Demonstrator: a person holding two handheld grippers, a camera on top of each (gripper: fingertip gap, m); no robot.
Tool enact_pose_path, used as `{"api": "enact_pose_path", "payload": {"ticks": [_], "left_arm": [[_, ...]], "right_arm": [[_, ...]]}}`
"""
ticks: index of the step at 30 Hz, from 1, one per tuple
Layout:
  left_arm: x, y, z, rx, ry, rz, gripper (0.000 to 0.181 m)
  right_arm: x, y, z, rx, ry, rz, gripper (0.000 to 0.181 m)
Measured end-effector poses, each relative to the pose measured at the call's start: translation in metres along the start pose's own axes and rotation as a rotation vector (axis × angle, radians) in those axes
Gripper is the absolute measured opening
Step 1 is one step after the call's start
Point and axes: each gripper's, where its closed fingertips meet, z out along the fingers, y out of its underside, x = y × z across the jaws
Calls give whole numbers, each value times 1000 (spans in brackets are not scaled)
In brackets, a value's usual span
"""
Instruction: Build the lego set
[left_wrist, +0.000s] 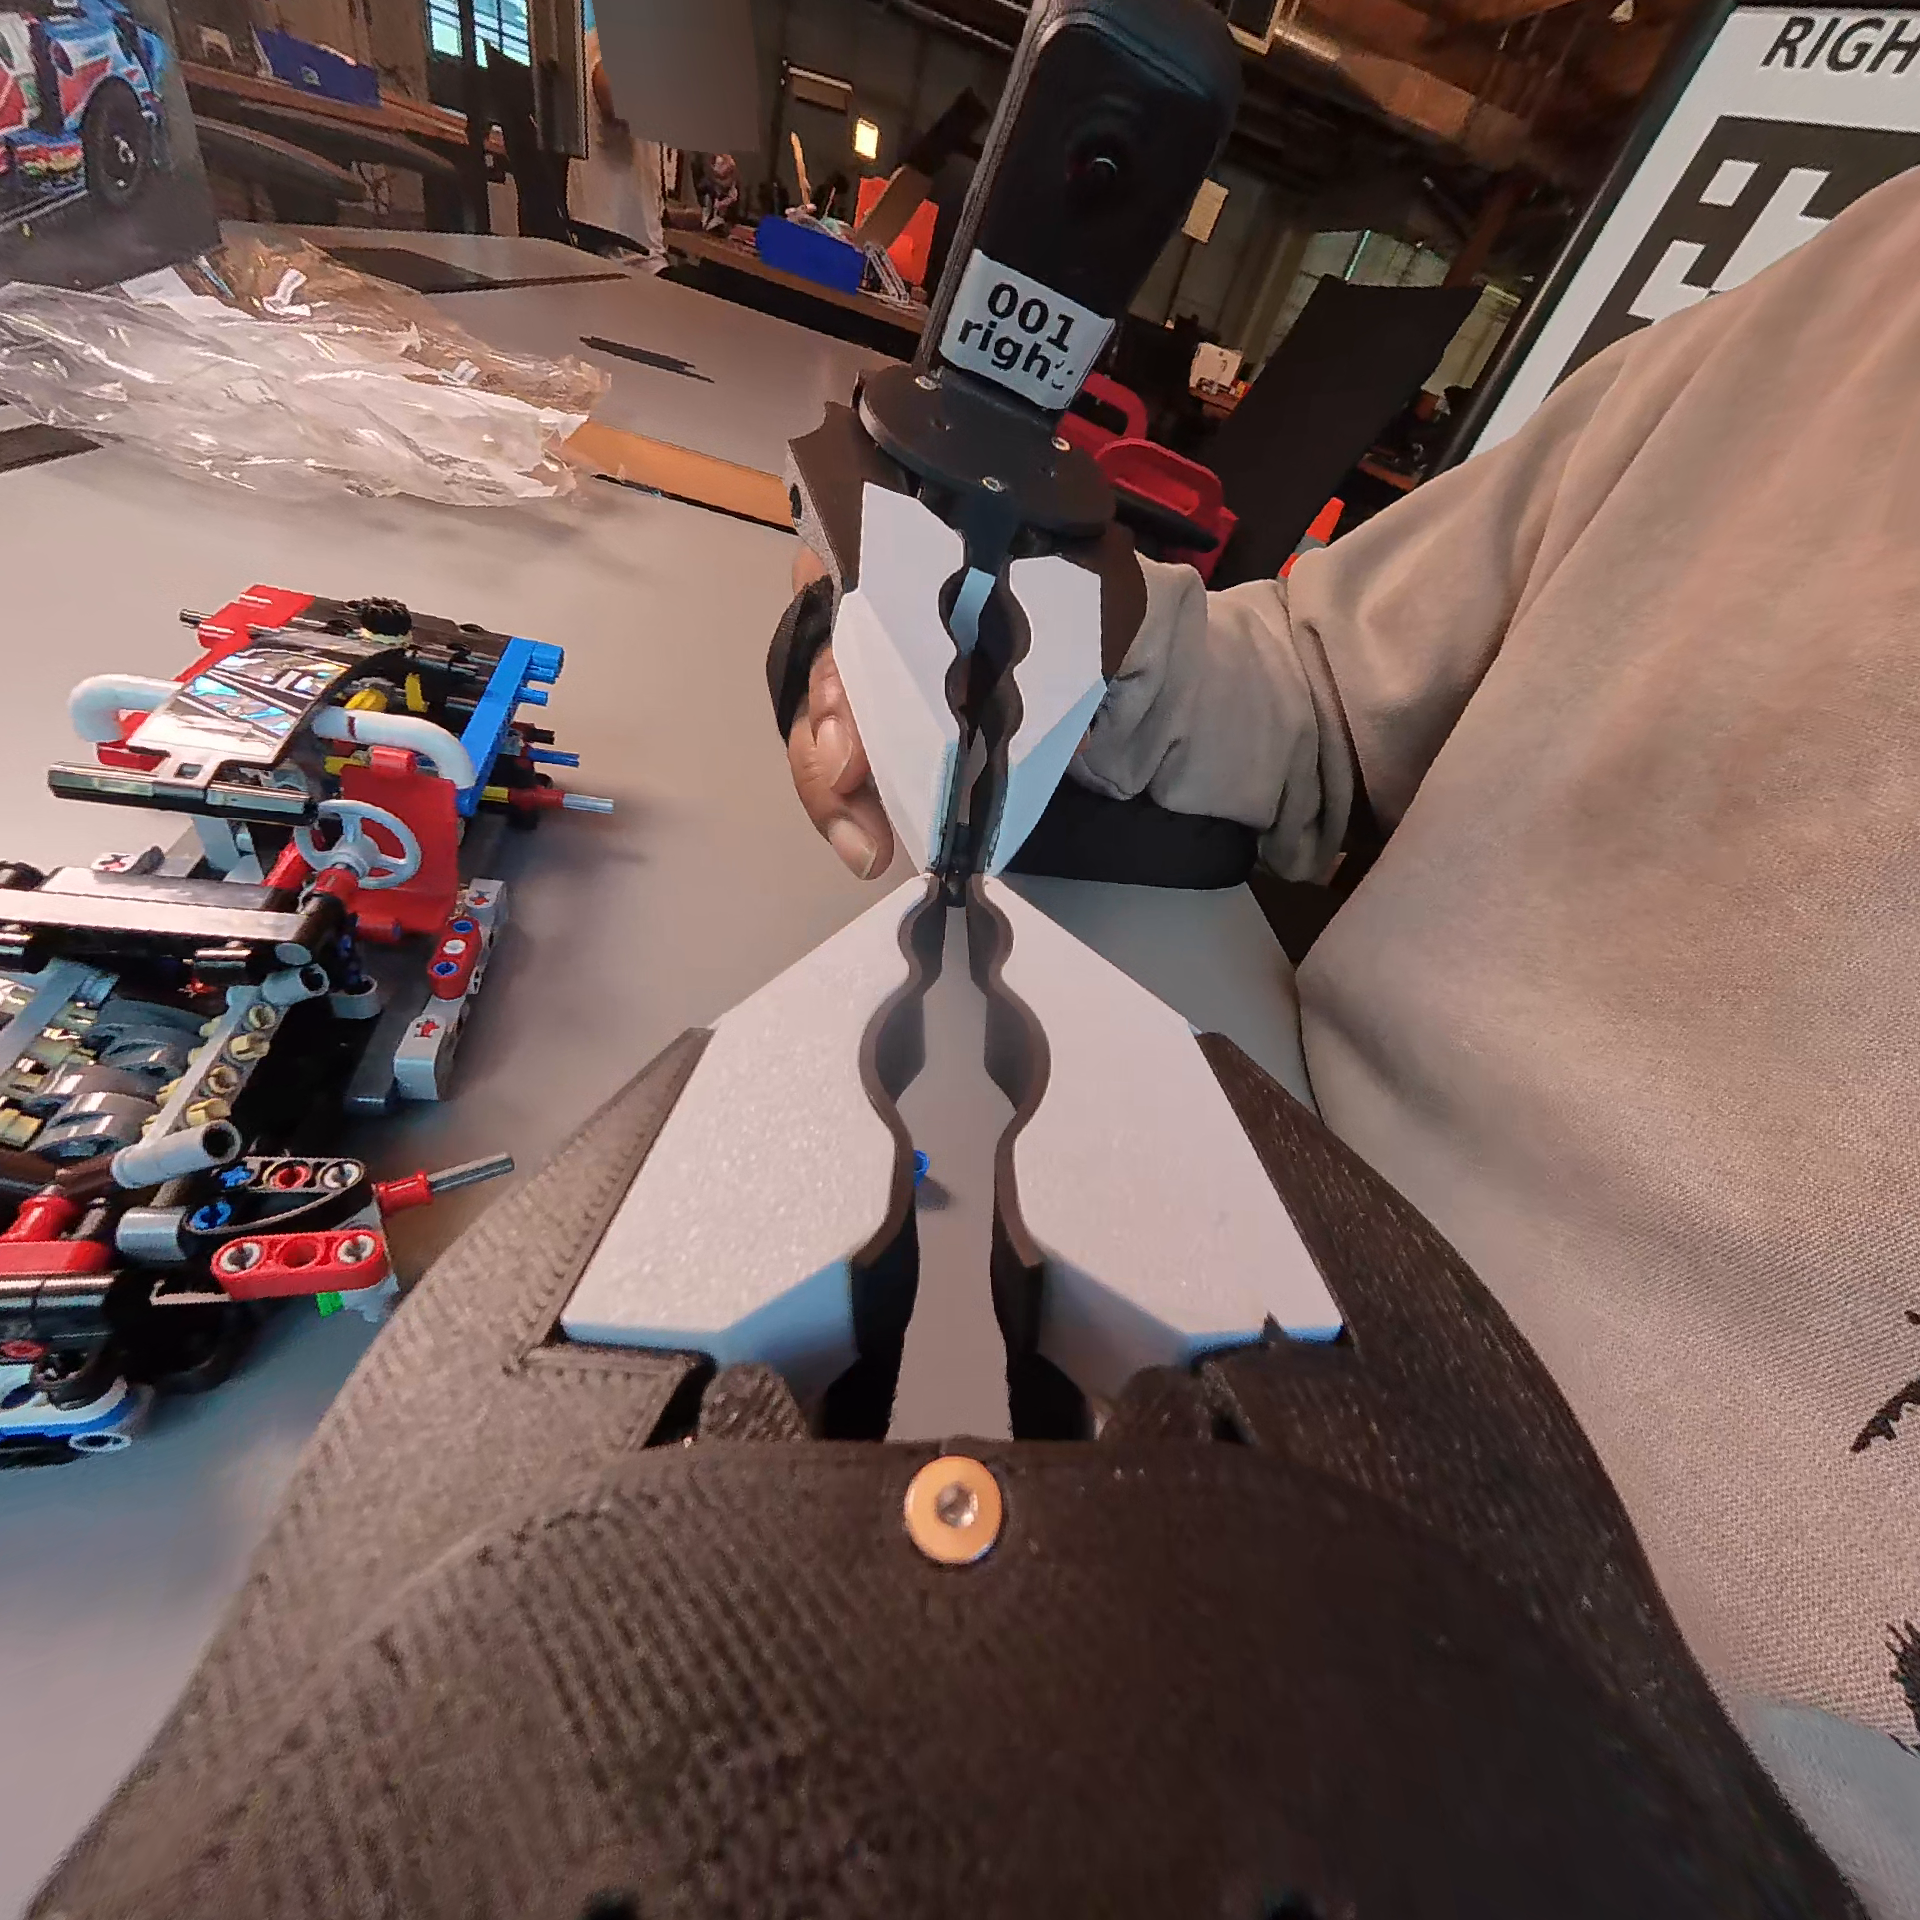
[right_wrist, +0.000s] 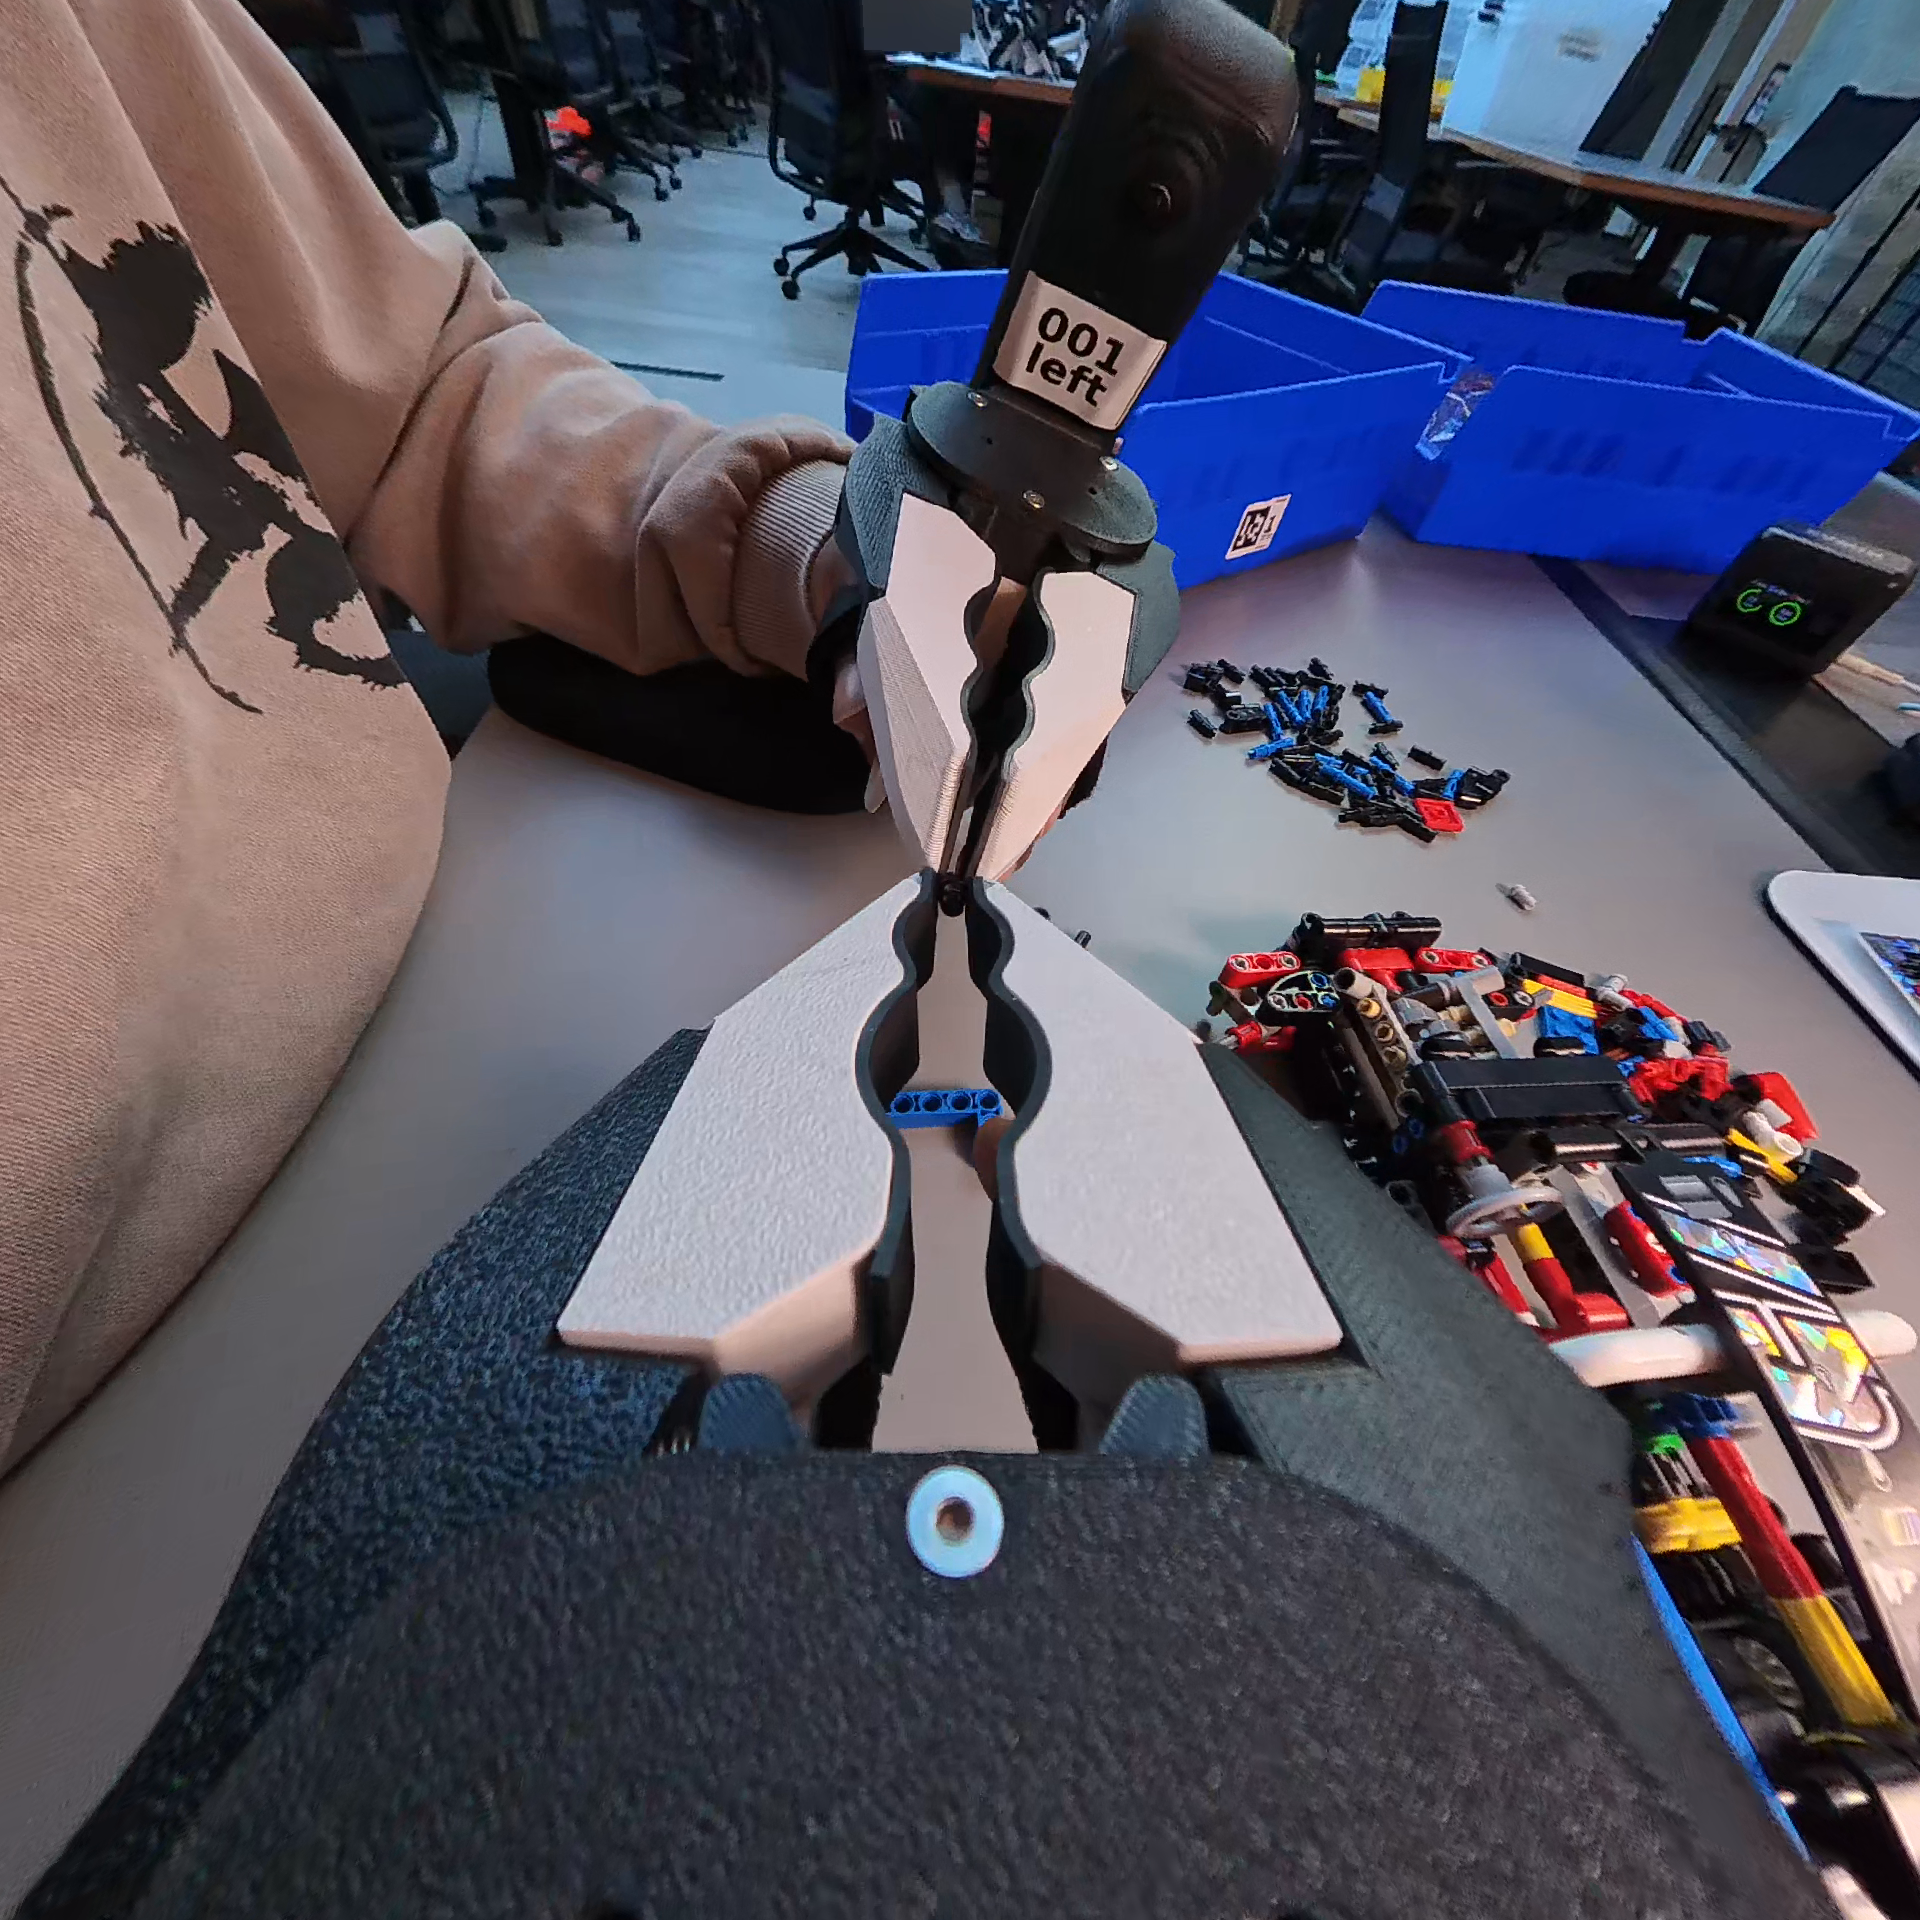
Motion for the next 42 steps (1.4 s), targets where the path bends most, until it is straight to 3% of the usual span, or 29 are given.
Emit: {"api": "enact_pose_path", "payload": {"ticks": [3, 6, 10, 19, 28, 32, 42], "left_arm": [[-3, -5, -1, 29, -30, 16, 3], [-12, -6, -3, 23, -123, 89, 16], [-14, -10, -4, 18, -196, 195, 6], [-7, -4, -6, -40, -165, 228, 0], [-9, -6, -9, -34, -189, 252, 0], [-10, -7, -10, -31, -212, 280, 12], [-5, -2, -9, -71, -169, 273, 2]], "right_arm": [[5, -4, -2, 33, 10, 33, 4], [18, -15, -8, 105, 64, 96, 3], [20, -18, -1, 141, 66, 163, 3], [11, -9, 3, 112, -6, 180, 4], [15, -11, 1, 134, 23, 163, 4], [17, -15, -1, 165, 21, 179, 4], [8, -5, 8, 106, -8, 143, 4]]}}
